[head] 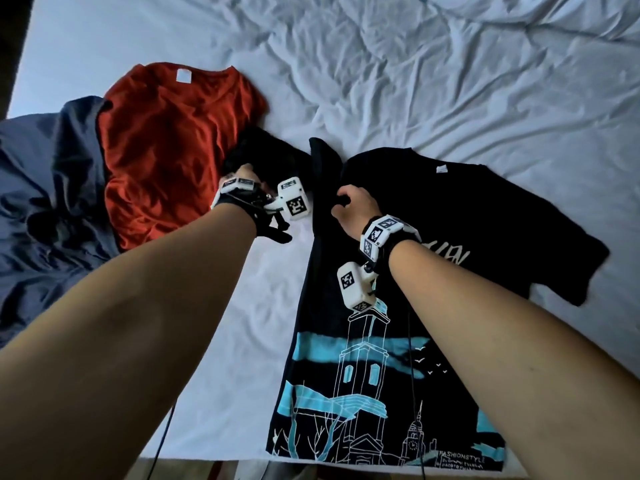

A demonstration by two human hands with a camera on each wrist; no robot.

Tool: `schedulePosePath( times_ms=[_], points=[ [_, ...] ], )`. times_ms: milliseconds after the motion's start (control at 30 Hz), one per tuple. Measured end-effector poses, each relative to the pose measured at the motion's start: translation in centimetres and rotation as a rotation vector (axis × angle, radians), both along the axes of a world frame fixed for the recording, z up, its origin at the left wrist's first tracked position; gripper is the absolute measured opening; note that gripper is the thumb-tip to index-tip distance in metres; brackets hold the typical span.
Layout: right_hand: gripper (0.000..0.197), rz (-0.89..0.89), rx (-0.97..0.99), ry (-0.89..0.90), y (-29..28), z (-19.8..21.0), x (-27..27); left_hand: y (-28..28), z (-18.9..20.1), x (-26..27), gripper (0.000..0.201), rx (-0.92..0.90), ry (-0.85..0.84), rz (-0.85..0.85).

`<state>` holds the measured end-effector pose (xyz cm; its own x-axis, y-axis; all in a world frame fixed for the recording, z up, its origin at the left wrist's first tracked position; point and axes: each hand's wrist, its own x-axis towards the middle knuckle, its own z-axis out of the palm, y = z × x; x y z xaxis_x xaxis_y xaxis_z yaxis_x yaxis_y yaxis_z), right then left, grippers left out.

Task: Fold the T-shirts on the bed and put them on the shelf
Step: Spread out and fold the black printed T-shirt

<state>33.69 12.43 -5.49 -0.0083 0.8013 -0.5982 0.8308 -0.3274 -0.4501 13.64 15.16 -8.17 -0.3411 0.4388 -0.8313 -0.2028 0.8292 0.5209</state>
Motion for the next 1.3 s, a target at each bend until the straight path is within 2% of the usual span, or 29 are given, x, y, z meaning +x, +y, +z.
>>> schedulePosePath(
  times_ms=[33, 67, 133, 233, 300, 367, 400, 500, 600, 700, 733, 867, 933, 1000, 1033, 1167, 1233, 1300],
  points=[
    [0.039, -0.004, -0.004, -0.003, 0.1, -0.1, -0.1, -0.2, 1.6, -0.4, 0.044, 0.015, 0.122, 0.002],
    [0.039, -0.007, -0.006, -0.007, 0.2, -0.1, -0.2, -0.2, 1.5, -1.4, 0.040, 0.031, 0.181, 0.091],
    [0.039, -0.007, -0.006, -0.020, 0.4, -0.1, -0.5, -0.4, 2.5, -2.7, 0.041, -0.017, 0.201, 0.258],
    [0.039, 0.013, -0.006, -0.056, 0.6, 0.0, -0.9, -1.4, 3.0, -3.6, 0.044, -0.068, 0.303, 0.244],
    [0.041, 0.028, -0.007, -0.075, 0.7, 0.0, -1.3, -1.8, 2.8, -3.8, 0.039, -0.081, 0.402, 0.314],
    [0.043, 0.036, -0.024, -0.090, 0.8, 0.0, -1.5, -2.4, 3.7, -3.0, 0.034, -0.105, 0.601, 0.232],
    [0.044, 0.039, -0.034, -0.095, 0.9, 0.0, -1.6, -2.6, 3.6, -2.6, 0.029, -0.063, 0.636, 0.167],
    [0.044, 0.029, -0.046, -0.085, 1.1, -0.1, -1.5, -2.1, 4.3, -0.8, 0.010, 0.082, 0.546, 0.020],
    [0.042, -0.013, -0.060, -0.065, 1.3, -0.2, -0.8, -0.9, 3.3, 1.8, 0.023, 0.210, 0.416, -0.164],
    [0.039, -0.072, -0.062, -0.027, 1.4, -0.2, 0.1, -0.1, 1.9, 4.4, 0.012, 0.146, 0.239, -0.385],
    [0.038, -0.090, -0.059, -0.010, 1.4, -0.2, 0.4, 0.2, 1.4, 5.0, 0.011, 0.111, 0.159, -0.398],
    [0.033, -0.097, -0.057, 0.020, 1.2, -0.4, 1.1, 1.1, 1.4, 6.8, 0.013, 0.155, -0.259, -0.175],
    [0.033, -0.096, -0.070, 0.036, 1.0, -0.6, 1.5, 1.2, 2.2, 7.0, 0.009, 0.148, -0.383, -0.206],
    [0.030, -0.106, -0.079, 0.057, 0.9, -0.7, 1.6, 1.1, 2.7, 6.5, 0.004, 0.111, -0.422, -0.301],
    [0.029, -0.113, -0.081, 0.064, 0.9, -0.6, 1.7, 1.1, 3.1, 6.2, 0.004, 0.108, -0.369, -0.344],
    [0.031, -0.114, -0.086, 0.065, 1.0, -0.3, 1.3, 0.9, 2.9, 3.9, 0.024, 0.114, 0.095, -0.538],
    [0.032, -0.116, -0.105, 0.070, 1.2, -0.3, 1.0, 0.5, 2.7, 2.6, 0.028, 0.103, 0.171, -0.509],
    [0.033, -0.107, -0.115, 0.062, 1.3, -0.2, 0.7, 0.1, 3.0, 1.7, 0.023, 0.139, 0.215, -0.437]
  ],
)
